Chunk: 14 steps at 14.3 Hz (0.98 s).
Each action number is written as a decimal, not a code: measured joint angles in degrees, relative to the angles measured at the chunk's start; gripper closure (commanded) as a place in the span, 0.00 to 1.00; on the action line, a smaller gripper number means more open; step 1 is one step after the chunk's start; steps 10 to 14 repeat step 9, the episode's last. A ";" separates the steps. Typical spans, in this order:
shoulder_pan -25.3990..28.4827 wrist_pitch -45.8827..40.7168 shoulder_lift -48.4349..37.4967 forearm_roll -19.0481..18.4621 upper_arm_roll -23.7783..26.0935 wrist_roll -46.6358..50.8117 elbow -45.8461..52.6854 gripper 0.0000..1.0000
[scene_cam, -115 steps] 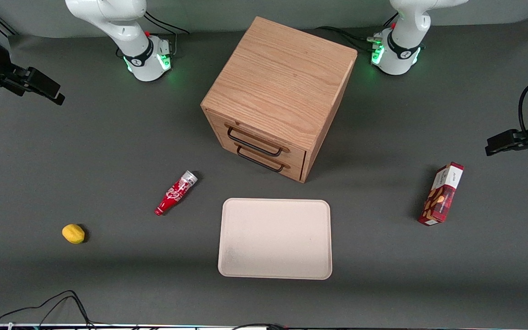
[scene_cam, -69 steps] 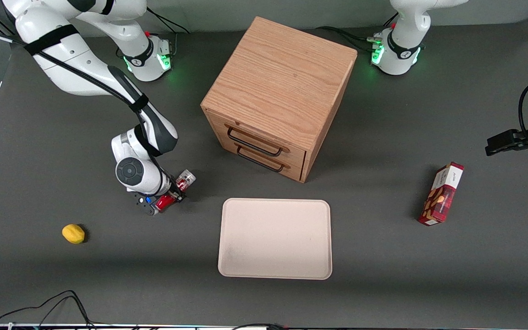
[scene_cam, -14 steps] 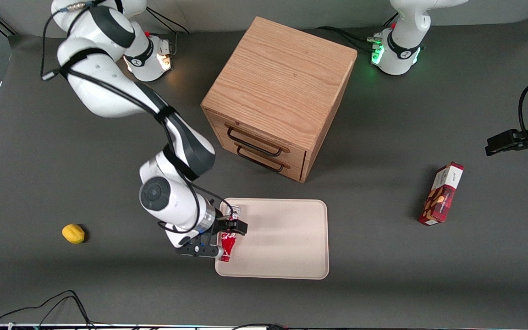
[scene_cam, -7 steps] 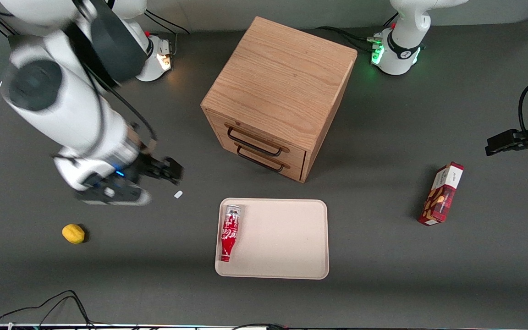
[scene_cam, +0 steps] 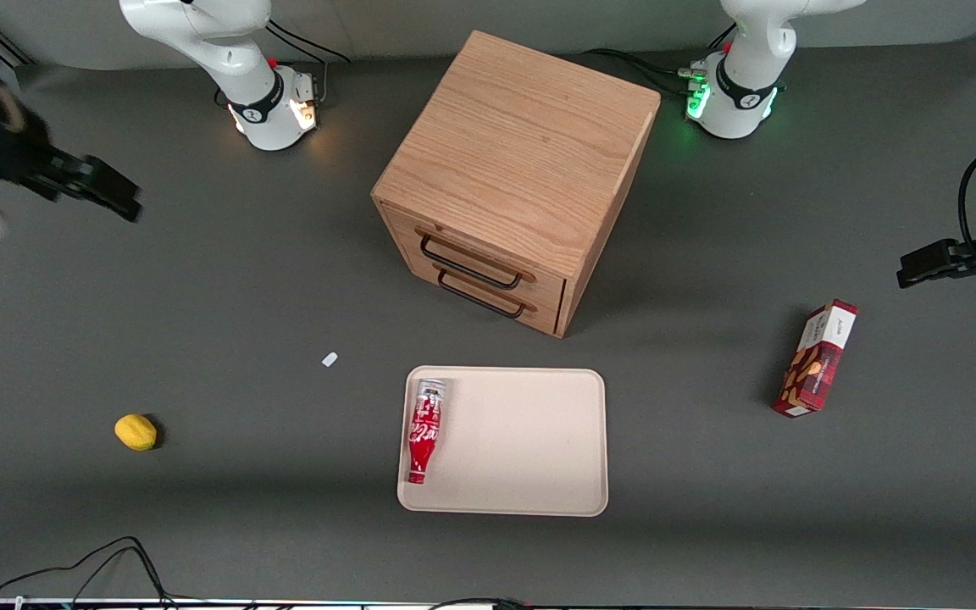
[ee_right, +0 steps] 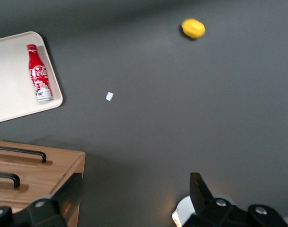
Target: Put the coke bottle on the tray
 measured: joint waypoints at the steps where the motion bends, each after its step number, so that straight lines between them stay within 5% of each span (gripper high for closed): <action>1: -0.05 1.67 -3.41 1.58 -2.41 -0.78 -4.71 0.00; 6: 0.27 11.70 -16.93 3.24 -5.27 -2.59 -26.27 0.00; 14: 0.50 12.60 -18.34 3.25 -5.17 -2.59 -27.70 0.00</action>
